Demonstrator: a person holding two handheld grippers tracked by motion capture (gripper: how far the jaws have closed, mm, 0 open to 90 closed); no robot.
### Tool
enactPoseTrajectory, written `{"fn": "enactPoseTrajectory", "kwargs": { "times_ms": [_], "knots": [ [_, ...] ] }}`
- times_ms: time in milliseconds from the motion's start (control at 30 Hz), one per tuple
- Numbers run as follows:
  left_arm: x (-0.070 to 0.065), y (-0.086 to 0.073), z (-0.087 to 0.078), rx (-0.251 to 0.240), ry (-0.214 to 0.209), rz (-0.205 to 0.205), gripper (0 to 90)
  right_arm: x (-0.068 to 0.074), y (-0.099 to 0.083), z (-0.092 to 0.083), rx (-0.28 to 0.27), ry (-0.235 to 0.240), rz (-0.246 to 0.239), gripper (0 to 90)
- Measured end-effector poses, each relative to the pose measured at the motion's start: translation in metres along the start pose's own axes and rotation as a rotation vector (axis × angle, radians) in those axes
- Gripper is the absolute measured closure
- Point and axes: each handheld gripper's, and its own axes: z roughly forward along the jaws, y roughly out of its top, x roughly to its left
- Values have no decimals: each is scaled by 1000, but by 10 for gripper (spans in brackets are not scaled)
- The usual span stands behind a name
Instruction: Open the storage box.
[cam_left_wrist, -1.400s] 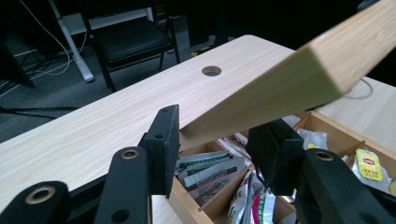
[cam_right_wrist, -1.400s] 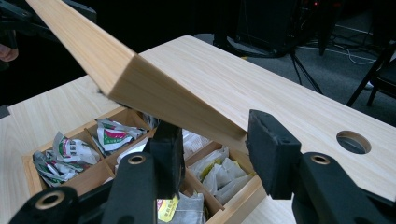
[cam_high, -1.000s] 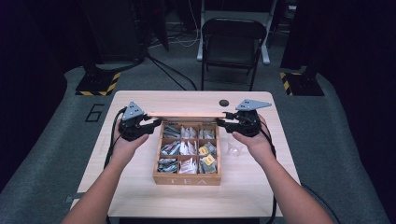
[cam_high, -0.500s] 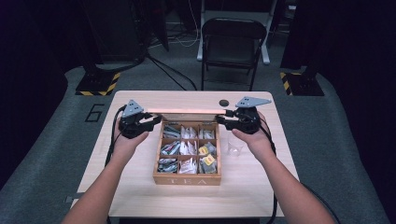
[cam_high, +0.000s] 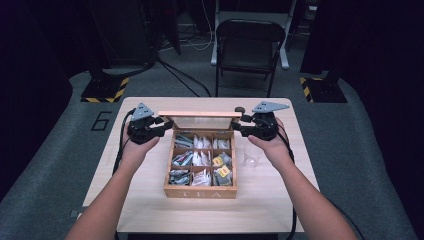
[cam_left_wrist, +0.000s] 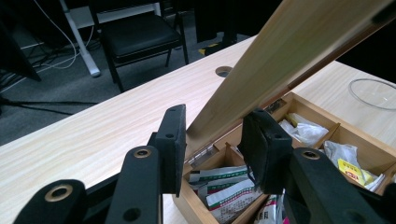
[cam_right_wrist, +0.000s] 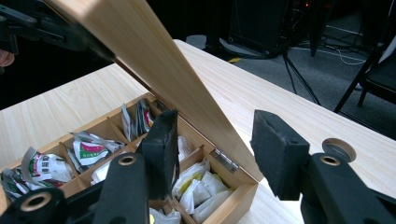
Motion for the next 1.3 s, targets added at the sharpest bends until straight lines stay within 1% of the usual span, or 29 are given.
{"fn": "enactPoseTrajectory", "kwargs": {
  "times_ms": [67,100,167,300,367,400,533,700,733,767,833,900,1033,1200,1300],
  "knots": [
    [0,0,1,-5,4,-5,609,-1,0,1,5,-2,3,507],
    [0,1,1,-5,2,-9,609,-2,-1,2,3,-6,-3,508],
    [1,3,1,5,6,-2,610,-3,-1,3,11,-8,-1,508],
    [2,5,2,8,5,-6,612,-5,-2,8,13,-21,-4,508],
    [3,5,2,11,3,-4,612,-4,-3,10,16,-25,3,519],
    [3,6,3,11,5,-4,612,-5,-3,11,17,-25,-7,525],
    [4,7,4,8,8,-15,613,-5,-4,16,33,-29,-1,542],
    [6,8,6,4,5,-20,614,-5,-5,20,34,-50,-22,563],
    [6,8,6,4,5,-20,614,-5,-5,20,34,-50,-22,563],
    [6,9,6,3,4,-22,615,-6,-5,21,29,-49,-8,594],
    [7,9,7,-4,0,-30,615,-9,-5,22,24,-45,-11,606],
    [8,9,7,-12,5,-32,615,-10,-5,23,24,-43,-2,609],
    [8,8,8,-17,3,-32,614,-10,-4,23,27,-45,-10,614],
    [9,8,9,-23,6,-36,614,-11,-2,23,33,-44,-4,615],
    [10,7,10,-27,-6,-47,611,-11,-1,24,36,-45,-12,616]
  ]
}}
